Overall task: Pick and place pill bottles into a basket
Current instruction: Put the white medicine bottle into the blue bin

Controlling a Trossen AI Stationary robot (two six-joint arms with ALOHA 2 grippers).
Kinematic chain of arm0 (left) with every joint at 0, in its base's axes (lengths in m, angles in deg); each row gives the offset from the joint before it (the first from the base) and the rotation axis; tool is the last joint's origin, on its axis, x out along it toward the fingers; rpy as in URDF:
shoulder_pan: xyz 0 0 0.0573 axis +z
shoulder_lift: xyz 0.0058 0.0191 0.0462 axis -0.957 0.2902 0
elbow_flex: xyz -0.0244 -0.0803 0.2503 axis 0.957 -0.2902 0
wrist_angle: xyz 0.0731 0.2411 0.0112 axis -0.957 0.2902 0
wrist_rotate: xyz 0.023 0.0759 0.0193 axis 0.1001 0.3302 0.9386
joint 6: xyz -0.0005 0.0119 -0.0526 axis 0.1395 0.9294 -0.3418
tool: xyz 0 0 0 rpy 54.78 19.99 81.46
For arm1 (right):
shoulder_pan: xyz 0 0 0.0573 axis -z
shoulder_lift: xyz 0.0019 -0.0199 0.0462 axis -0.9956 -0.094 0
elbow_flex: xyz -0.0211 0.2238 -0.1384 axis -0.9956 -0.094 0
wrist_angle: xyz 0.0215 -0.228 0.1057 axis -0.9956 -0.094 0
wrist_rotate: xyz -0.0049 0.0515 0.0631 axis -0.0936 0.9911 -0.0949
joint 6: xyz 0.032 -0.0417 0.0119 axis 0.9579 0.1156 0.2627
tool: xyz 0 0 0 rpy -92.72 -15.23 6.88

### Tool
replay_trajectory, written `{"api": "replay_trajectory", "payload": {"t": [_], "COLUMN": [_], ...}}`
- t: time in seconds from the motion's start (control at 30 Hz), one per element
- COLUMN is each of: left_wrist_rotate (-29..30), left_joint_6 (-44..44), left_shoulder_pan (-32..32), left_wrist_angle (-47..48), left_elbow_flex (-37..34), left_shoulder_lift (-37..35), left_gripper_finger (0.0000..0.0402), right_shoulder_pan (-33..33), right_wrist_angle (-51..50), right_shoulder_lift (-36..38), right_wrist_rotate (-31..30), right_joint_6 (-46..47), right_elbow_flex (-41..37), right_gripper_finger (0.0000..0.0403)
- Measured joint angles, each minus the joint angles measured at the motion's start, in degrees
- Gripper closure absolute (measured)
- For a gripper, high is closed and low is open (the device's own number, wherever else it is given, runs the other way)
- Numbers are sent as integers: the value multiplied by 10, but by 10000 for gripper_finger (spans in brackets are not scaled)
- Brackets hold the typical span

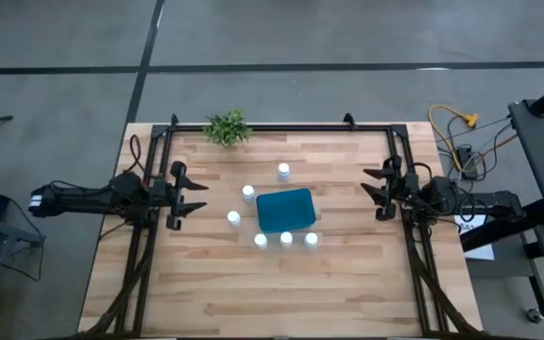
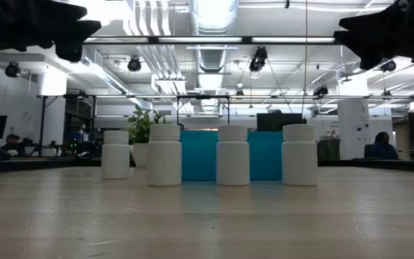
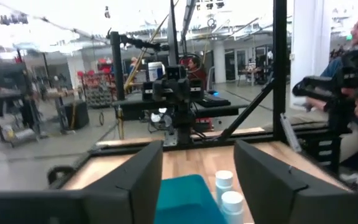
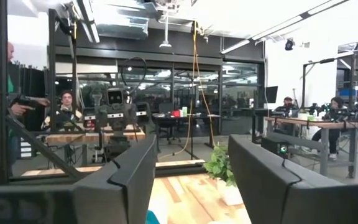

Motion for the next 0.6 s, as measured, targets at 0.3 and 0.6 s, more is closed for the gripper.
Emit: {"api": "replay_trajectory", "payload": {"t": [0.3, 0.6], "left_wrist_rotate": [0, 4], "left_joint_6": [-11, -7], "left_shoulder_pan": [0, 0], "left_wrist_angle": [-25, -25], "left_elbow_flex": [1, 26], "left_shoulder_lift": [0, 22], "left_gripper_finger": [184, 134], "right_shoulder_pan": [0, 0], "right_wrist_angle": [0, 30], "right_shoulder_lift": [0, 0], "right_wrist_rotate": [0, -15], "right_joint_6": [8, 3], "right_elbow_flex": [0, 0], "right_gripper_finger": [202, 202]}}
